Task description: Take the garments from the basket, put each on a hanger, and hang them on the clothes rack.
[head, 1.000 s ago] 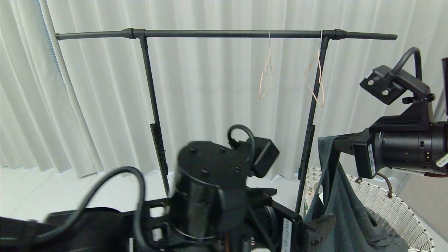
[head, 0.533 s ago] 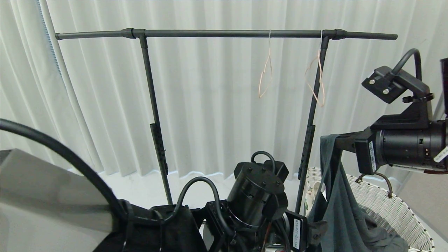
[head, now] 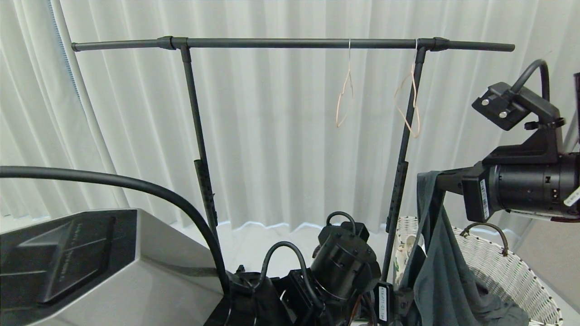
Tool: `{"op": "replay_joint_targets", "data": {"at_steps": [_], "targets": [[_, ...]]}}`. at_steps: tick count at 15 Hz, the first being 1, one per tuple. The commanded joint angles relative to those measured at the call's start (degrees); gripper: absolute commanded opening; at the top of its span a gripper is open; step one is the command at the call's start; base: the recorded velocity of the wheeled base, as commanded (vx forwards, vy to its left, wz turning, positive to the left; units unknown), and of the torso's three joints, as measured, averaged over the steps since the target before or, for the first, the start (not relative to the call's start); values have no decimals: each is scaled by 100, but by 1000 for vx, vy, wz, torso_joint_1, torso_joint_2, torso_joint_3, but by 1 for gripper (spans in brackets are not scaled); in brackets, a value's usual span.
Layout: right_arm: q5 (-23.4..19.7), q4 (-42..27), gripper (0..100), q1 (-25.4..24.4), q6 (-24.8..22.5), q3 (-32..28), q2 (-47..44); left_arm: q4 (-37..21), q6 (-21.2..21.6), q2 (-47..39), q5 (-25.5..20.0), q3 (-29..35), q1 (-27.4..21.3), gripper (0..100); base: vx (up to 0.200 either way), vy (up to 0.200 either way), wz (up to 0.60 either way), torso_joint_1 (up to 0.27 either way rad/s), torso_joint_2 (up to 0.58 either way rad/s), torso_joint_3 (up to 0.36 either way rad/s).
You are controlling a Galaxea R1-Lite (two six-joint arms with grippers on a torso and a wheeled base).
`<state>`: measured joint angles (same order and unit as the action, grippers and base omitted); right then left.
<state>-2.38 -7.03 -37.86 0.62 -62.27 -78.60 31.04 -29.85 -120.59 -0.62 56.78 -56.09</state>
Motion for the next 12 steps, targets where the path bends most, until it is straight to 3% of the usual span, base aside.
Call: {"op": "replay_joint_targets", "data": {"at_steps": [1,3,11,12], "targets": [[0,0,0,-2,-1,-4,21,95,-20,-96,141,-18,72,100,0,0,0,0,0,0],[0,0,0,-2,-18,-13,21,122,-29,-149,343,-97,116,100,0,0,0,0,0,0],[9,0,0,7,-27,-4,21,394,-82,-8,414,-730,151,100,0,0,0,0,0,0],[18,0,0,-2,-27,-4,21,394,-82,0,475,-730,151,0,0,0,0,0,0,0]]}}
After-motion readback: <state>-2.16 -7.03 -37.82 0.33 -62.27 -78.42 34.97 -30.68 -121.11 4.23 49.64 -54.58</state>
